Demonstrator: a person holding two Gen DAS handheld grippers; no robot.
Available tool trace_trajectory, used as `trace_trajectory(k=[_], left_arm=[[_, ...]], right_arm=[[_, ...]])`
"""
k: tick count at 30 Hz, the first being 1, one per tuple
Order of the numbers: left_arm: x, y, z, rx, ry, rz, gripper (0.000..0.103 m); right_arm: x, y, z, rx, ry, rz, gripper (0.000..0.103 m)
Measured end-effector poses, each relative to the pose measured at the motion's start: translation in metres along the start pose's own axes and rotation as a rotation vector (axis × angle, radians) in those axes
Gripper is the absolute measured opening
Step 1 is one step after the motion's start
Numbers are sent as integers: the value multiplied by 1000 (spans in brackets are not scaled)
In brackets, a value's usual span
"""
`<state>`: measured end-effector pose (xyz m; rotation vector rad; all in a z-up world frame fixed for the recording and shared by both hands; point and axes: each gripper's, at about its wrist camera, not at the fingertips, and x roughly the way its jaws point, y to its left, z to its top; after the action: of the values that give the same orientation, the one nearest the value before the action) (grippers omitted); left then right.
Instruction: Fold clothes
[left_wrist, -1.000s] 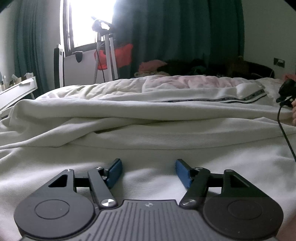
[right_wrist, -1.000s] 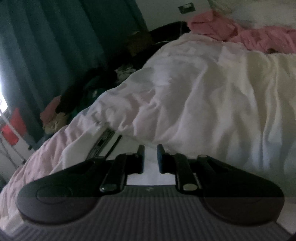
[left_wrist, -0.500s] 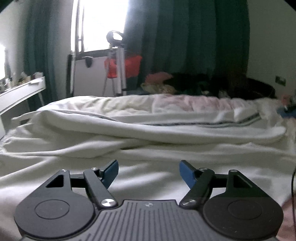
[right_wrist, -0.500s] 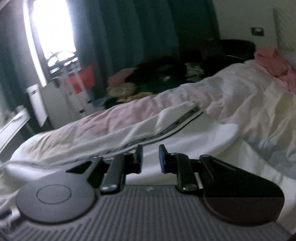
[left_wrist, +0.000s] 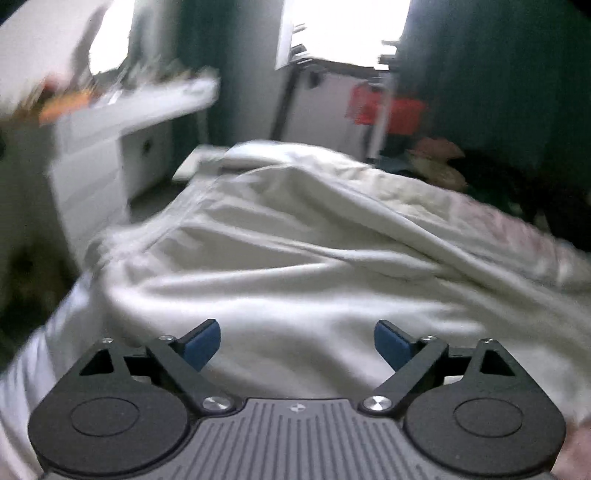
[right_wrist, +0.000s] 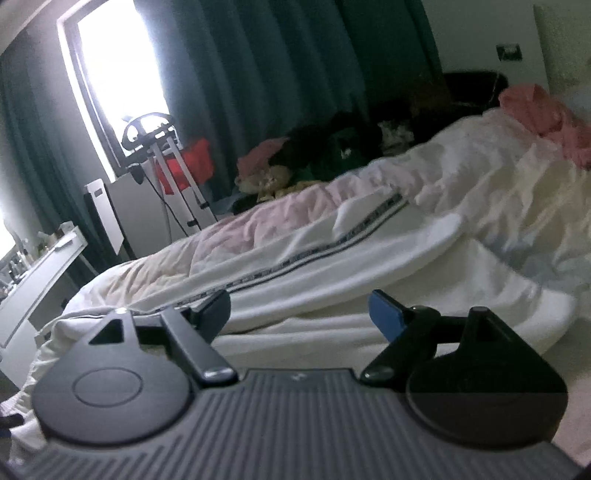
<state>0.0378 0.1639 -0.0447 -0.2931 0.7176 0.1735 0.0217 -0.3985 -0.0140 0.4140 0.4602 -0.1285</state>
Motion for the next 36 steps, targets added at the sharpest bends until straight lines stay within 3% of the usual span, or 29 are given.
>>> trace_trajectory(k=[4,6,9,11,14,17,21,24,26,29,32,36], left_arm=[[23,49,17,-275,138,5,94],[35,79,17,-424,185,52,94],[44,112,11,-610,189,49,93],[44,119,8,-671,169,36,93],[48,117,11,-667,162,41,94],[55,100,21,-554,164,39,88],[38,82,25,-475,62,-30,87],[26,83,28,-488,-23,-122,85],[22,83,30,-488,-41,-141,84],[33,81,30,-487,51,-59,80],[55,93,24,-554,173,30,63],[59,114,29,-634,124,53,55]], right_arm=[[7,-4,-4,13,28,-13,83],[10,-6,-5,26,43,-14,83],[11,-10,-5,55,58,-7,83],[12,-12,-5,74,67,-2,83],[16,-13,-5,62,76,-10,83],[20,-18,-5,77,95,-10,83],[23,-23,-5,100,114,-10,83],[22,-28,-4,125,112,-15,83],[22,-29,-4,131,112,-31,83],[26,-33,-5,138,116,-60,83],[29,-37,-6,155,132,-72,83],[29,-54,-3,213,126,-87,83]])
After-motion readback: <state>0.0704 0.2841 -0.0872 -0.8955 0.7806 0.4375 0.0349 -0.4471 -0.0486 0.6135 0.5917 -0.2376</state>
